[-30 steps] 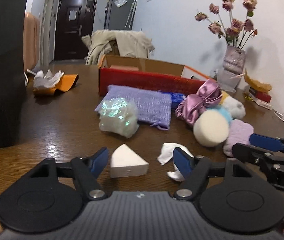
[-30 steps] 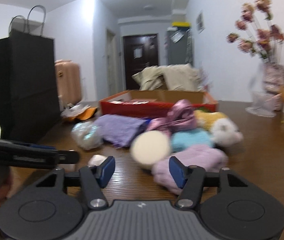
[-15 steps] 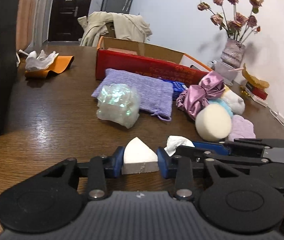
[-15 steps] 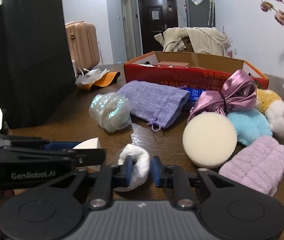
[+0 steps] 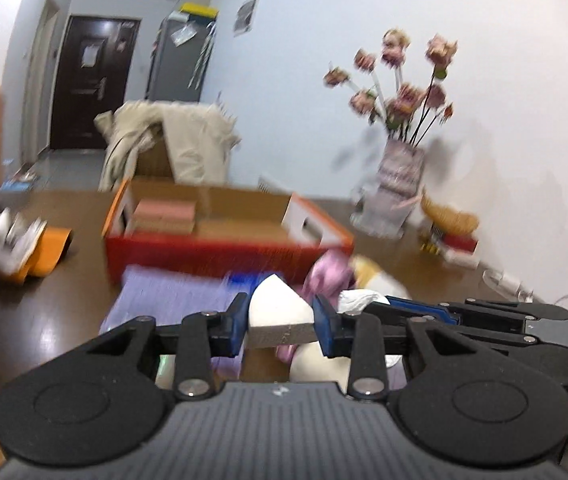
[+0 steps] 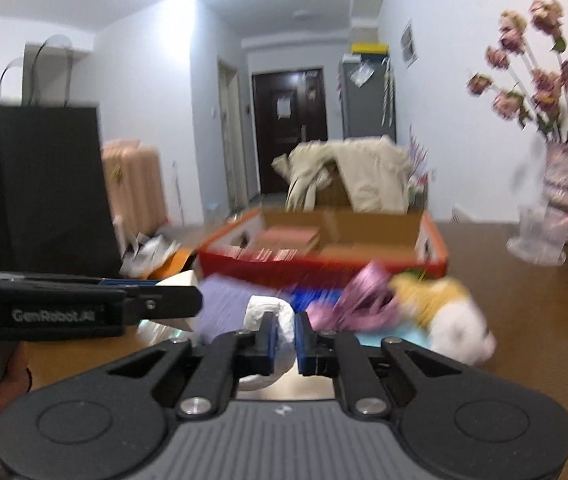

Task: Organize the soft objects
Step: 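Carry both items into the box and open both tools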

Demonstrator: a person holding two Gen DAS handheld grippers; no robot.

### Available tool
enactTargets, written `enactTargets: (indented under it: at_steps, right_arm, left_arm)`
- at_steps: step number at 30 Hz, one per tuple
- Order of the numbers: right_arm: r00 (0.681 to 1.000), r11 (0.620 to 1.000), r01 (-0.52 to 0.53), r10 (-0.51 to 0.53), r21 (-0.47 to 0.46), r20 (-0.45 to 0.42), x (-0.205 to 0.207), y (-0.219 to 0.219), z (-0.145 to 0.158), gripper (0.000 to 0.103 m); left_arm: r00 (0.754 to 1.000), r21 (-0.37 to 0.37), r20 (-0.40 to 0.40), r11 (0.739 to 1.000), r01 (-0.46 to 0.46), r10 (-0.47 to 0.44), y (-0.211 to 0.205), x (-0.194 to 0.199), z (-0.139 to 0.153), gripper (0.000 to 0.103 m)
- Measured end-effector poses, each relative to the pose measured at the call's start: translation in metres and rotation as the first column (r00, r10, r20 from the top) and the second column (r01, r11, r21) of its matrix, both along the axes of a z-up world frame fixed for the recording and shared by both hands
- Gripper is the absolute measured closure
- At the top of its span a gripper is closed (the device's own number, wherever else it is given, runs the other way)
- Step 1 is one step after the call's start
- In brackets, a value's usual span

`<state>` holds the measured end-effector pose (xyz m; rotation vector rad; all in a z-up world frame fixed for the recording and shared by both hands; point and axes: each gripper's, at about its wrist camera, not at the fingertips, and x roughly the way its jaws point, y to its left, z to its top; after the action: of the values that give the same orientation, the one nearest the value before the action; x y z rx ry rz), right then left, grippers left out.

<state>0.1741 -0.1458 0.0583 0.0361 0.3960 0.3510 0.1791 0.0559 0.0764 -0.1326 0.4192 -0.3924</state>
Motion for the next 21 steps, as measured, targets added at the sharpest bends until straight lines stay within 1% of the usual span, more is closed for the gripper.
enactTargets:
  at_steps: [3,6,7,10,12,14,15,16,17,18,19,21]
  right_arm:
    - [1.000,1.000,0.014,-0.015,0.017,0.026,0.030,-0.021,0.023,0.093]
    - [1.000,0.999,0.002,-0.003,0.046,0.029,0.077,-0.039,0.047,0.093]
    - [1.000,0.998,-0.005,0.004,0.057,0.018,0.098,-0.044,0.056,0.093]
    - [1.000,0.997,-0.018,0.018,0.077,0.009,0.161,-0.053,0.071,0.093]
    - [1.000,0.998,-0.003,0.005,0.067,-0.025,0.213,-0.055,0.074,0.093]
    - [0.995,0.998,0.007,-0.001,0.060,-0.101,0.266,-0.054,0.067,0.093]
    - [0.989,0.999,0.022,-0.015,0.045,-0.144,0.294,-0.054,0.059,0.093]
    - [0.981,0.998,0.055,-0.049,0.026,-0.186,0.318,-0.053,0.048,0.093]
    - [0.974,0.997,0.078,-0.081,-0.024,-0.211,0.339,-0.049,0.038,0.093]
    - [0.972,0.993,0.083,-0.099,-0.082,-0.214,0.358,-0.044,0.027,0.093]
    - [0.969,0.988,0.086,-0.112,-0.125,-0.219,0.376,-0.039,0.015,0.093]
    - [0.955,0.980,0.100,-0.143,-0.172,-0.259,0.403,-0.035,-0.006,0.092]
  left_arm:
    - [0.999,-0.022,0.032,0.999,0.025,-0.024,-0.004,0.034,0.025,0.068]
    - [0.998,-0.015,0.051,0.999,0.035,-0.034,-0.005,0.084,0.051,0.068]
    - [0.998,-0.012,0.047,0.999,0.030,-0.030,-0.004,0.106,0.059,0.068]
    - [0.999,-0.020,-0.015,0.999,0.030,-0.030,-0.002,0.177,0.068,0.068]
    - [0.998,-0.005,-0.060,1.000,0.022,-0.022,-0.003,0.223,0.064,0.067]
    - [0.995,0.026,-0.099,0.999,-0.021,0.023,-0.009,0.274,0.051,0.067]
    - [0.990,0.027,-0.133,0.999,-0.036,0.040,-0.008,0.292,0.043,0.067]
    - [0.980,0.009,-0.192,0.999,-0.049,0.049,-0.007,0.318,0.032,0.067]
    - [0.969,-0.015,-0.240,0.998,-0.065,0.059,-0.007,0.339,0.020,0.067]
    - [0.962,-0.028,-0.263,0.997,-0.078,0.068,-0.007,0.351,0.011,0.067]
    - [0.958,-0.027,-0.278,0.997,-0.077,0.066,-0.012,0.364,0.000,0.067]
    - [0.952,0.012,-0.298,0.998,-0.069,0.070,-0.022,0.377,-0.017,0.064]
